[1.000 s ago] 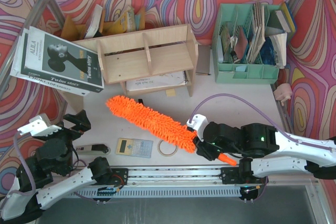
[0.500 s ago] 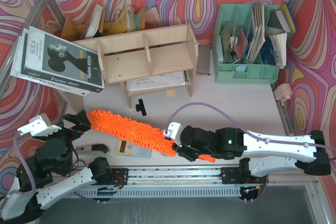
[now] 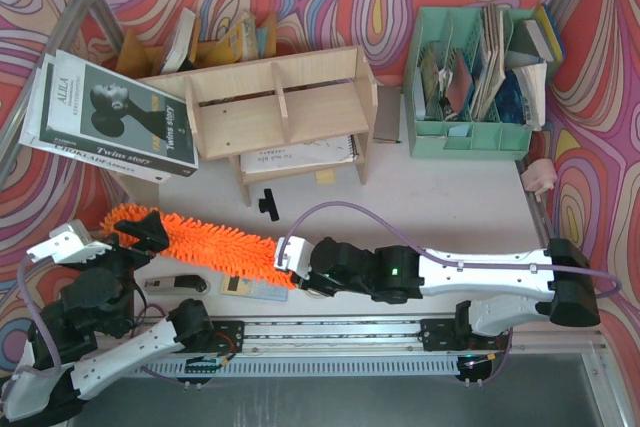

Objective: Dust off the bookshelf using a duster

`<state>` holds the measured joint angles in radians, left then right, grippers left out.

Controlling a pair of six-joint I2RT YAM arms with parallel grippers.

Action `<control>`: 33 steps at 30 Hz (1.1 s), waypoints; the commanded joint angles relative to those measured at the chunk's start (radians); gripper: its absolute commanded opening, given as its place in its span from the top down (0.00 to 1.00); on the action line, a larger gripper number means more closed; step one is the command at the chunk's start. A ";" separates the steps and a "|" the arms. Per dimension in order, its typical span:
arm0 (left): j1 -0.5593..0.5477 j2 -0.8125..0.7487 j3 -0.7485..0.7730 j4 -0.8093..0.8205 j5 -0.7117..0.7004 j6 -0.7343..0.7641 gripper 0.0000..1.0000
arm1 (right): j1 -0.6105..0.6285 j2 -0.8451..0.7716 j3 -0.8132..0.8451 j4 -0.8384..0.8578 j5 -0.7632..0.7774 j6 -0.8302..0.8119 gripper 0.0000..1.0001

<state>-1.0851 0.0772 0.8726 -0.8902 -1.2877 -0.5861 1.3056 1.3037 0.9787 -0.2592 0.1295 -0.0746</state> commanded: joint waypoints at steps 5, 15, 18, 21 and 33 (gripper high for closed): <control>-0.004 -0.016 0.000 0.010 -0.005 0.022 0.01 | -0.073 0.007 0.111 0.179 0.025 -0.094 1.00; -0.004 -0.014 -0.001 0.025 0.005 0.039 0.02 | -0.128 0.112 0.086 0.163 -0.081 -0.093 1.00; -0.004 -0.013 -0.002 0.029 0.008 0.044 0.02 | -0.128 0.123 0.082 0.162 -0.100 -0.099 1.00; -0.004 -0.013 -0.004 0.050 0.021 0.064 0.02 | -0.128 0.114 0.117 0.151 -0.109 -0.131 1.00; -0.004 0.049 0.006 0.196 0.310 0.252 0.02 | -0.133 0.113 0.302 0.047 -0.118 -0.250 1.00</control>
<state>-1.0851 0.0811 0.8730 -0.7650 -1.1118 -0.4229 1.1831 1.4414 1.2160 -0.2157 0.0132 -0.2771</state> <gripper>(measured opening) 0.986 0.330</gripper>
